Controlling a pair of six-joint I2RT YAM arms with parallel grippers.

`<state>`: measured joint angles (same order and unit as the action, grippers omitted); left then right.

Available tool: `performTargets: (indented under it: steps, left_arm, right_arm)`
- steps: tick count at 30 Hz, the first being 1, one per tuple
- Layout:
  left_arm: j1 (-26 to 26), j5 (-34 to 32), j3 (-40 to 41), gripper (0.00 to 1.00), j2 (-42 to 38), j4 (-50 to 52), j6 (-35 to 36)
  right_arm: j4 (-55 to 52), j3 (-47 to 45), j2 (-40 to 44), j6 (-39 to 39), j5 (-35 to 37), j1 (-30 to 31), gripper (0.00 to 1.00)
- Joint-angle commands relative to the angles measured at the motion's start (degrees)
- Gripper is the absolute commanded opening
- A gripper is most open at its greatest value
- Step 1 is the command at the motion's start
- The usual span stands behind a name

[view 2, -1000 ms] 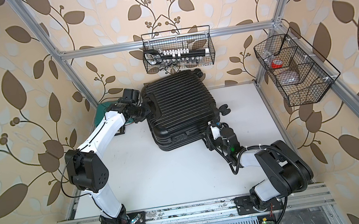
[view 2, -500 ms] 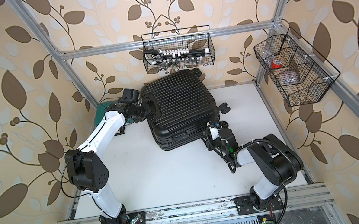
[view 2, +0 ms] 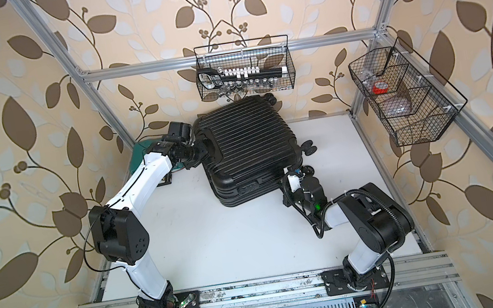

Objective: Close the suitcase zippers
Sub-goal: Zip the zipper on the suitcase.

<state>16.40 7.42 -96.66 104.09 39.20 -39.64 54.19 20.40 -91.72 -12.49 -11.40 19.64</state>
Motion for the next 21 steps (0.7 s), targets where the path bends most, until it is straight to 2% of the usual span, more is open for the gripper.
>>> performTargets:
  steps: [1, 14, 21]
  left_arm:
    - [0.69, 9.23, -1.88, 0.2, -4.28, -6.13, -3.55]
    - [1.95, 8.0, -0.7, 0.17, -4.91, -8.74, -8.96]
    - [3.95, 3.3, 2.69, 0.15, -6.69, -11.6, -16.36]
  right_arm:
    - [4.16, -1.38, 2.51, 0.88, -1.31, 1.34, 0.0]
    - [-4.7, -1.7, 10.77, 4.64, 0.39, 11.18, 0.0]
    - [-9.01, -0.11, 13.04, 6.33, 1.9, 17.08, 0.0]
